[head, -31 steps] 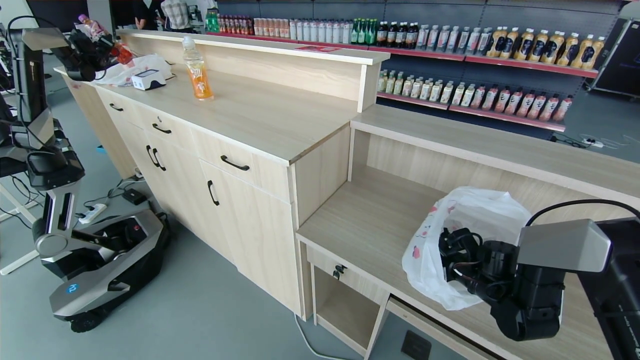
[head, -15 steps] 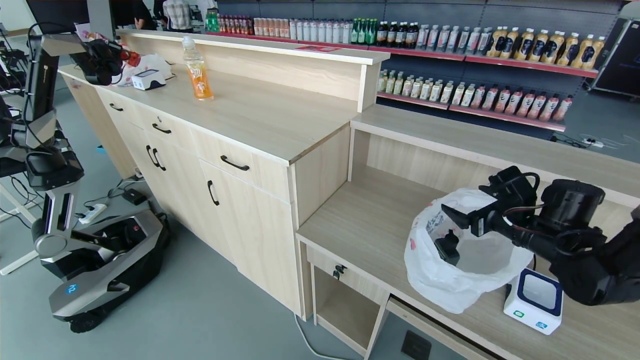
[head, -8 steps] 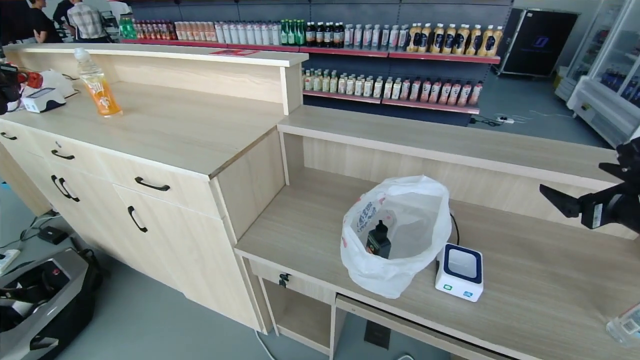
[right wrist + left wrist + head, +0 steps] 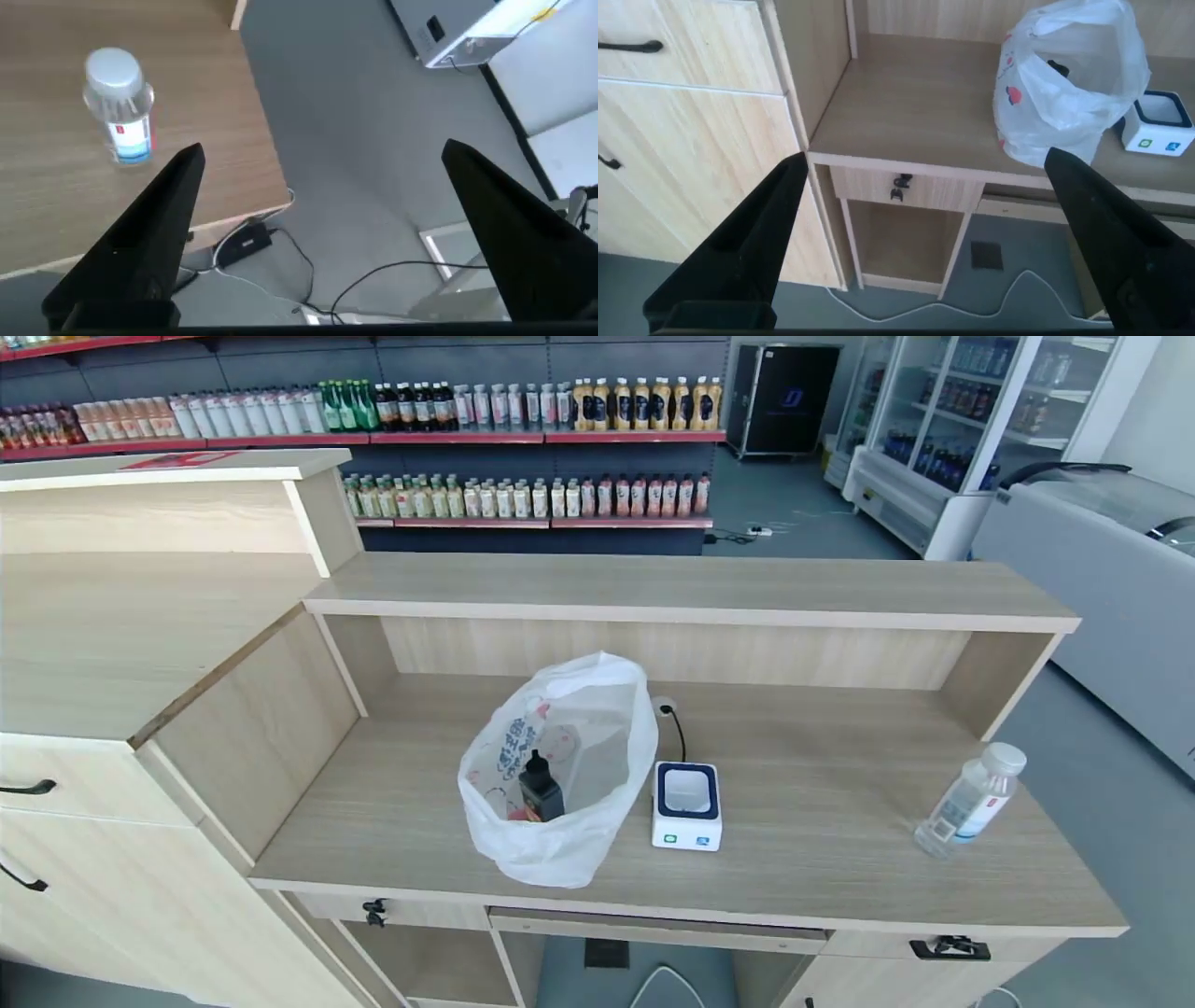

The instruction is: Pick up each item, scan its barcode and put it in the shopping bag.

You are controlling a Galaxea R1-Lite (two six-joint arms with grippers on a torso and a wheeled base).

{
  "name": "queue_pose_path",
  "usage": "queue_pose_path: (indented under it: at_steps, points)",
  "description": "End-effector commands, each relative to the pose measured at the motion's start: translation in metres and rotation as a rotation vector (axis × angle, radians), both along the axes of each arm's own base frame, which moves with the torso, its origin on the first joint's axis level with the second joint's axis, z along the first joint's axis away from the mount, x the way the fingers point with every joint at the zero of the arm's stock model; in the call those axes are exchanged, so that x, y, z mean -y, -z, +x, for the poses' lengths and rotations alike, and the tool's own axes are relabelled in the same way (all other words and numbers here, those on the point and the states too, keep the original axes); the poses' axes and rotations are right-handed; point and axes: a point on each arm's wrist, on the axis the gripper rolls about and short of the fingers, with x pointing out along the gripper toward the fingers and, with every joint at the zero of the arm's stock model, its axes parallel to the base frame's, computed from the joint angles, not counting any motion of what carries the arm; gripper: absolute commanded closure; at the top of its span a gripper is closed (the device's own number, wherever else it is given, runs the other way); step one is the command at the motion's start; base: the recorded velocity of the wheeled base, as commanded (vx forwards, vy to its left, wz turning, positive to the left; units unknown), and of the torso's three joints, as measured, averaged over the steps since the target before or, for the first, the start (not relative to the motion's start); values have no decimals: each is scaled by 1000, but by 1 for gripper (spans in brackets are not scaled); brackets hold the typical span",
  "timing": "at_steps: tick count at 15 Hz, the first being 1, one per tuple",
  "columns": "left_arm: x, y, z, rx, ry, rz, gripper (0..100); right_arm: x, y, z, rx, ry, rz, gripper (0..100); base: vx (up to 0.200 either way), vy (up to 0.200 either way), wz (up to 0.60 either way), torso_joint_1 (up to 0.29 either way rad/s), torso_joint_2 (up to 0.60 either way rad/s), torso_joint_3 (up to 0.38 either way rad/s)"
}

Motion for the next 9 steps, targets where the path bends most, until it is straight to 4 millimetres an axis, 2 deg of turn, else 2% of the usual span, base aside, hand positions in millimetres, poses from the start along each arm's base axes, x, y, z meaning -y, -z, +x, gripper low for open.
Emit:
queue_pose_path:
  at_steps: [1,2,4,6,9]
  points:
    - [0,0,0,1,-1,-1,0,27,37,16,-140,42,86,0,0,0,0,0,0,0]
    - [0,0,0,1,-1,-1,0,39,52,23,-183,41,103,0,0,0,0,0,0,0]
    - [0,0,0,1,-1,-1,0,53,67,36,-168,-40,116,0,0,0,0,0,0,0]
    - [0,0,0,1,-1,-1,0,61,75,47,-148,-129,106,0,0,0,0,0,0,0]
    - [0,0,0,1,-1,-1,0,66,81,48,-162,-143,52,0,0,0,0,0,0,0]
